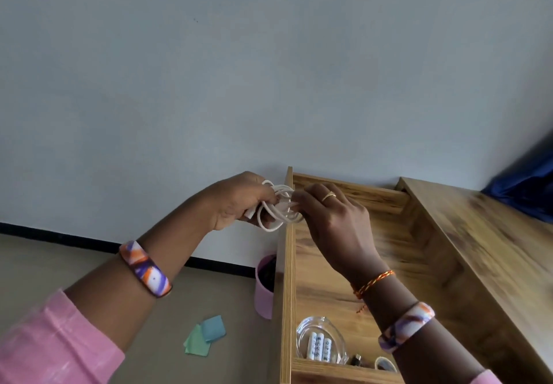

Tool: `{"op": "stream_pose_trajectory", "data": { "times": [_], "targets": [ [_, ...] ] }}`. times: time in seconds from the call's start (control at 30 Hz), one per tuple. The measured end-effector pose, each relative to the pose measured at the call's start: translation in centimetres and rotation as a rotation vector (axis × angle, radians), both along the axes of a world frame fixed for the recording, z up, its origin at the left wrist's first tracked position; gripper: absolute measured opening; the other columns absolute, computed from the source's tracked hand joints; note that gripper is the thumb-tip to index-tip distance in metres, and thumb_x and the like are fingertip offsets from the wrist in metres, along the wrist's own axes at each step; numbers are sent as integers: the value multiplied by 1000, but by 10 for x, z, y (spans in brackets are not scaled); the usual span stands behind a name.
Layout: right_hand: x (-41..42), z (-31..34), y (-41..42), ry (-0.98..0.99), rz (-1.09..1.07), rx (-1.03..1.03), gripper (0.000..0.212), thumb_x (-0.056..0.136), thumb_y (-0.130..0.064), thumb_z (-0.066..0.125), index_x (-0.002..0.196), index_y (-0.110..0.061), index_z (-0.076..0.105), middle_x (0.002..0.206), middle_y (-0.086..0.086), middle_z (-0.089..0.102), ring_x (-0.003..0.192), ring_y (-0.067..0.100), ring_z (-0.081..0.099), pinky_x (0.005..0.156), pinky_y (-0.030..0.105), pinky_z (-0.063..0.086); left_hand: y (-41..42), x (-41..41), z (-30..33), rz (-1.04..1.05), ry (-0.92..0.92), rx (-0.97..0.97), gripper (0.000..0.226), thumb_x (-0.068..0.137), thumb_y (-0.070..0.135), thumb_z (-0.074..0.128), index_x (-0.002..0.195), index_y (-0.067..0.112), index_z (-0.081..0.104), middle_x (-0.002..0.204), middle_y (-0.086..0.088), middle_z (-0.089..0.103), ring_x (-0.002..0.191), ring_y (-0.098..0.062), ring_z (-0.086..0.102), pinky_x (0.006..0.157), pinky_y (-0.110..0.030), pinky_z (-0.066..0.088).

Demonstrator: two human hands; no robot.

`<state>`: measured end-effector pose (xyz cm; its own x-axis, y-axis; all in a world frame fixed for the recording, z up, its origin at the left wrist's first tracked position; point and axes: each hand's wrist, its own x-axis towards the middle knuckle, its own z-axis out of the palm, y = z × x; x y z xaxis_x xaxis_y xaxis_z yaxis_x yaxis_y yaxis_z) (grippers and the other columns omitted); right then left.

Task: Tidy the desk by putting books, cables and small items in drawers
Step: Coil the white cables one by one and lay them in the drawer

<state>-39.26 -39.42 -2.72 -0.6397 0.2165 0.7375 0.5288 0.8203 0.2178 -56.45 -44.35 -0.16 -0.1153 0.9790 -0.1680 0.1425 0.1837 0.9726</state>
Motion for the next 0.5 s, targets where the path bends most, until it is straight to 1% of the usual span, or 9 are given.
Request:
{"op": "stream_pose_trajectory", "data": {
  "times": [0.07, 0.13, 0.17, 0.23, 0.27, 0.3, 0.33, 0.4, 0.5],
  "targets": [
    [3, 4, 1, -4, -21, 9, 17, 85, -19, 57, 98, -15, 68, 87, 3, 67, 78, 23, 64, 45, 29, 47, 1, 5, -1, -7, -204, 57, 17, 87, -8, 43, 89, -3, 59, 79, -17, 62, 62, -19, 64, 65, -29, 58],
    [5, 12, 3, -10, -51, 1, 21, 80, -14, 68, 101, -16, 68, 86, 3, 67, 79, 23, 64, 44, 29, 47, 2, 12, -1, -1, -315, 115, 20, 86, -11, 43, 89, -2, 61, 80, -15, 64, 63, -17, 65, 63, -25, 58],
    [7, 17, 4, -13, -59, -10, 24, 77, -12, 72, 101, -16, 69, 86, 4, 67, 80, 23, 65, 44, 28, 47, 3, 13, -1, -3, -362, 132, 21, 85, -11, 44, 91, -3, 62, 82, -15, 64, 66, -17, 66, 66, -25, 58],
    [12, 27, 6, -21, -65, -25, 26, 74, -13, 76, 98, -18, 71, 84, 3, 67, 79, 23, 65, 45, 27, 44, 5, 16, -2, -28, -420, 145, 22, 85, -10, 48, 103, -7, 60, 92, -17, 65, 81, -22, 65, 83, -32, 54],
    [14, 31, 7, -26, -63, -33, 23, 74, -15, 75, 97, -20, 72, 83, 1, 68, 78, 23, 65, 46, 26, 43, 5, 17, -1, -45, -425, 142, 26, 85, -9, 50, 110, -9, 58, 96, -18, 63, 89, -24, 62, 92, -35, 49],
    [16, 35, 7, -32, -55, -46, 20, 76, -19, 72, 96, -21, 72, 83, 0, 68, 78, 22, 65, 46, 26, 43, 6, 17, 0, -65, -420, 136, 27, 85, -8, 51, 112, -10, 56, 99, -18, 62, 93, -26, 60, 96, -37, 45],
    [17, 37, 7, -30, -42, -63, 17, 79, -23, 68, 96, -23, 72, 83, -1, 68, 78, 21, 65, 45, 27, 45, 5, 18, 1, -84, -423, 133, 25, 85, -8, 50, 109, -9, 58, 98, -18, 63, 92, -25, 60, 95, -35, 46],
    [20, 39, 6, 10, -13, -117, 22, 84, -30, 54, 97, -23, 70, 86, -3, 68, 79, 20, 65, 45, 31, 49, 3, 20, 6, -115, -481, 124, 17, 82, -9, 50, 94, -4, 62, 89, -15, 64, 81, -21, 64, 82, -29, 53],
    [24, 39, 2, 133, 83, -267, 28, 87, -29, 46, 100, -19, 69, 92, -2, 68, 81, 17, 65, 52, 36, 53, 0, 21, 7, -171, -703, 82, 17, 69, -4, 55, 81, -2, 67, 81, -15, 68, 71, -21, 68, 71, -31, 58]
  ]
}}
